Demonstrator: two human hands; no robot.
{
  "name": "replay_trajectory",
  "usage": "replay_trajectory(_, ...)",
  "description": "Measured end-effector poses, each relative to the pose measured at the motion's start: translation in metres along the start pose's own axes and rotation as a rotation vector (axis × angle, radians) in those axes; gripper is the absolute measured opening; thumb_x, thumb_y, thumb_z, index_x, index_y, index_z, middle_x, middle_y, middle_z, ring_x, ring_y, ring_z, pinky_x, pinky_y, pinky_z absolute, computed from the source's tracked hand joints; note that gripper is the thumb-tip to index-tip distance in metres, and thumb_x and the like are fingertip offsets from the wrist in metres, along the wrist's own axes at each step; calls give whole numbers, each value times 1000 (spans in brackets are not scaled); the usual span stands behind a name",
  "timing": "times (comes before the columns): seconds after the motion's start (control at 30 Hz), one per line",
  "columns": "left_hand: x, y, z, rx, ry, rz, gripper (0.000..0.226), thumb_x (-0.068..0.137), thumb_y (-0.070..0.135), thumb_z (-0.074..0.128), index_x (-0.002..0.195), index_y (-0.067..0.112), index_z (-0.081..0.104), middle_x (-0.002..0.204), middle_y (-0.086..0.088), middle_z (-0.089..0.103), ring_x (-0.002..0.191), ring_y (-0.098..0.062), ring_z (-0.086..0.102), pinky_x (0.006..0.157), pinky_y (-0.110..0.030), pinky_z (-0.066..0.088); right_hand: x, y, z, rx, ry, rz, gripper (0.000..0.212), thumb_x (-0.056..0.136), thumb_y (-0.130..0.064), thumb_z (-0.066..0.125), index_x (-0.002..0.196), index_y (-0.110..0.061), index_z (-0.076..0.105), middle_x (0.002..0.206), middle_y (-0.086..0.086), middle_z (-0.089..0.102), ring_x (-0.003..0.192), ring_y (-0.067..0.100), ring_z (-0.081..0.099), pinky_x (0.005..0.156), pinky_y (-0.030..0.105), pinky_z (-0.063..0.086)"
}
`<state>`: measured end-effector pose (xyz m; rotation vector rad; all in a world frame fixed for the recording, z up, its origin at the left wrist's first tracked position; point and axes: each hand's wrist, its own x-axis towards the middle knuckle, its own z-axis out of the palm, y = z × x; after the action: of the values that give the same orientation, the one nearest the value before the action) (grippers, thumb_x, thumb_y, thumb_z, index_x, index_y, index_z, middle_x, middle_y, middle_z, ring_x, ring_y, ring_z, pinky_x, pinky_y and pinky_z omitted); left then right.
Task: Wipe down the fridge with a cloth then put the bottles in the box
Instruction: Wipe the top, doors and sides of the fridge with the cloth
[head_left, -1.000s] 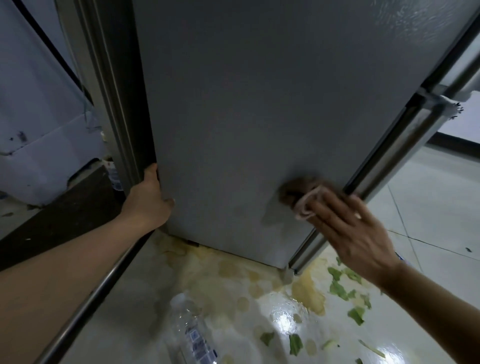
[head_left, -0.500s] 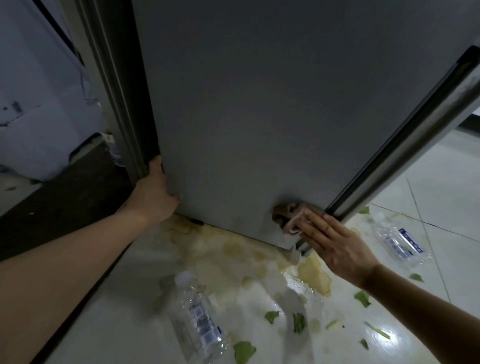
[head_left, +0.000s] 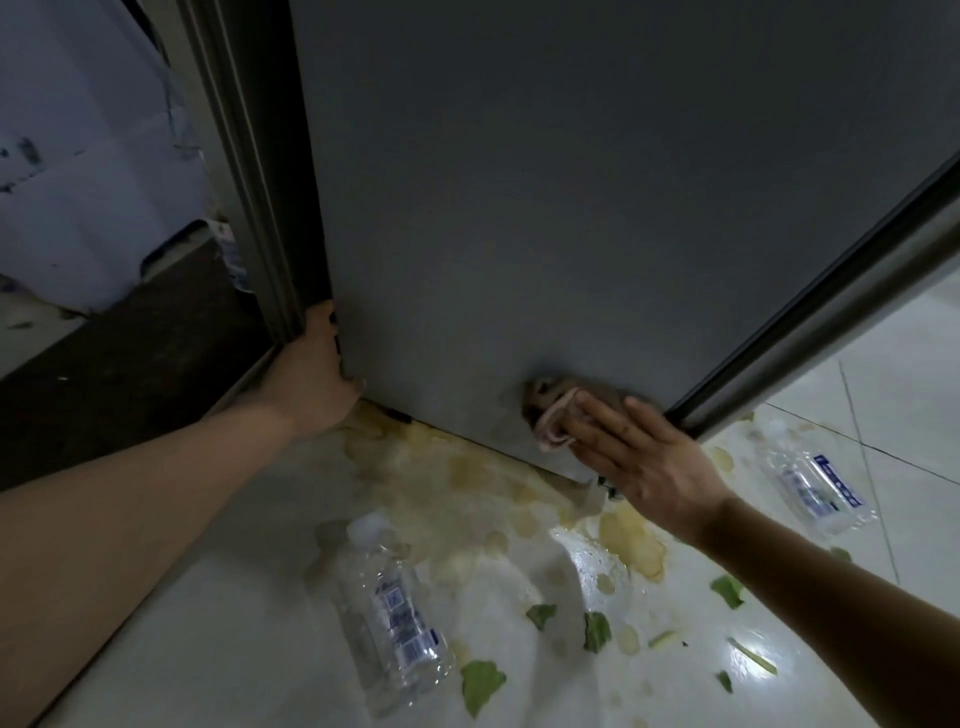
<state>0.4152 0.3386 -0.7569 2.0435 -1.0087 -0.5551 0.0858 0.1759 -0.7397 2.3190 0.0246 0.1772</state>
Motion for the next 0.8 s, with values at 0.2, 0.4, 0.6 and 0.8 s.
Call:
replay_trajectory(0.2, 6, -5, -6, -45, -46, -31, 85, 81, 8, 65, 145, 26, 12, 139, -9, 44, 119, -28, 49, 103, -45, 42, 19, -10, -16, 31, -201, -90, 74, 66, -6, 70, 134, -23, 45, 145, 4, 37, 136, 24, 34, 112, 40, 23)
replay_trajectory(0.4, 4, -13, -10, -67, -60, -17, 81, 78, 4, 66, 143, 22, 21, 137, -10, 45, 122, -26, 47, 103, -45, 41, 72, 19, -30, 32, 189, 184, 42, 101, -4, 25, 134, -9, 49, 144, 9, 45, 136, 31, 29, 114, 48, 14)
replay_trajectory(0.6, 0, -15, -6, -81, -61, 30, 76, 80, -2, 63, 143, 12, 24, 119, 3, 41, 107, -16, 47, 90, -28, 37, 93, -31, -3, 0, -132, -95, 47, 94, -22, 37, 141, -25, 43, 151, -3, 33, 142, 21, 24, 117, 43, 11)
replay_trajectory(0.8, 1, -17, -15, -70, -133, 12, 75, 83, 2, 62, 145, 16, 22, 139, -6, 40, 125, -22, 42, 106, -36, 36, 109, -36, -6, -22, -331, -210, 53, 98, -18, 29, 151, -18, 22, 159, 4, 11, 146, 26, 4, 111, 48, -14)
